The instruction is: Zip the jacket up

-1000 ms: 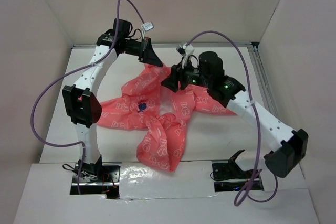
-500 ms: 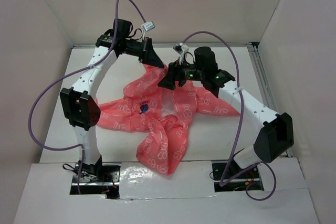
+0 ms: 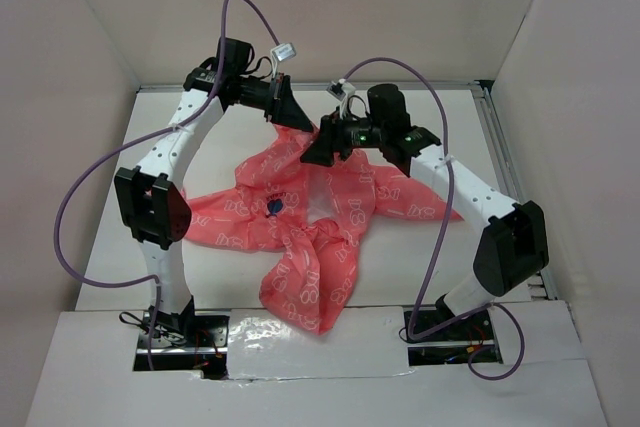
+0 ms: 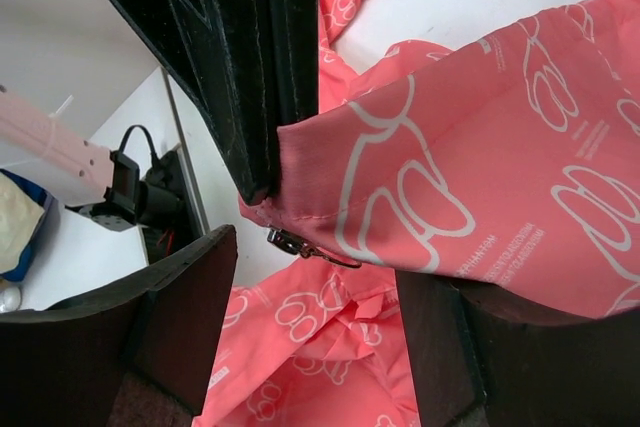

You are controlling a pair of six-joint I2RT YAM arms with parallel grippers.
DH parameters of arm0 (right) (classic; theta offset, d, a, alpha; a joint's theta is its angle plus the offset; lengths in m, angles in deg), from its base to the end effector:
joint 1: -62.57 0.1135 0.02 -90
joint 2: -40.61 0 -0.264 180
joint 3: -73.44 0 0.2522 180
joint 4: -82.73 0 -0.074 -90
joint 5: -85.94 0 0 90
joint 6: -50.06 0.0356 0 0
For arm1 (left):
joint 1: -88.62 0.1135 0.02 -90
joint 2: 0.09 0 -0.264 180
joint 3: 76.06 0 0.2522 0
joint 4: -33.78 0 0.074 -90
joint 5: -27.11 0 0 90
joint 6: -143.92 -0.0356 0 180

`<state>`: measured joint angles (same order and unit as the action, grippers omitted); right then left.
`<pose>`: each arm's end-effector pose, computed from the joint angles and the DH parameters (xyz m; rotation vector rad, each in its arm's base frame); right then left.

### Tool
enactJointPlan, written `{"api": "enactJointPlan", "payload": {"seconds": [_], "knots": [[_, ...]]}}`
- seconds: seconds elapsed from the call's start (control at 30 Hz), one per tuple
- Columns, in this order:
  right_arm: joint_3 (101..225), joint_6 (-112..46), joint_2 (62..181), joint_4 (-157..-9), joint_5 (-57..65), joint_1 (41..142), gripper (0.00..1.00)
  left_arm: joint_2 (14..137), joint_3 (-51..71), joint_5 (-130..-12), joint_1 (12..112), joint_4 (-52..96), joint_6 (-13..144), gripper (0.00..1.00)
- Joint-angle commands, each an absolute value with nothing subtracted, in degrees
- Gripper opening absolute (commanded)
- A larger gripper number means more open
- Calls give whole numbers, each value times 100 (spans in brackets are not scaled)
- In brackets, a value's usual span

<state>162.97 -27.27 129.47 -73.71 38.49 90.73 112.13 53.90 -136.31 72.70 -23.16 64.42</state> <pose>0.3054 0.1908 0.3414 -0.7757 1.8984 1.1840 0.3996 -0.1495 0.3815 0.8067 1.9761 -1.6789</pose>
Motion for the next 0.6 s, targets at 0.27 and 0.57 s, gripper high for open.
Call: {"api": "enactJointPlan", "payload": {"seconds": [0.27,0.57], "knots": [[16569,-2869,12780,-7421,4183,9026,31,10986,5565,-13628,7236,-2340,6297,0],[16683,-3228,12684,-6595,3927,9026,13,11004,5767,-13136,7228,-2586,6174,0]]}}
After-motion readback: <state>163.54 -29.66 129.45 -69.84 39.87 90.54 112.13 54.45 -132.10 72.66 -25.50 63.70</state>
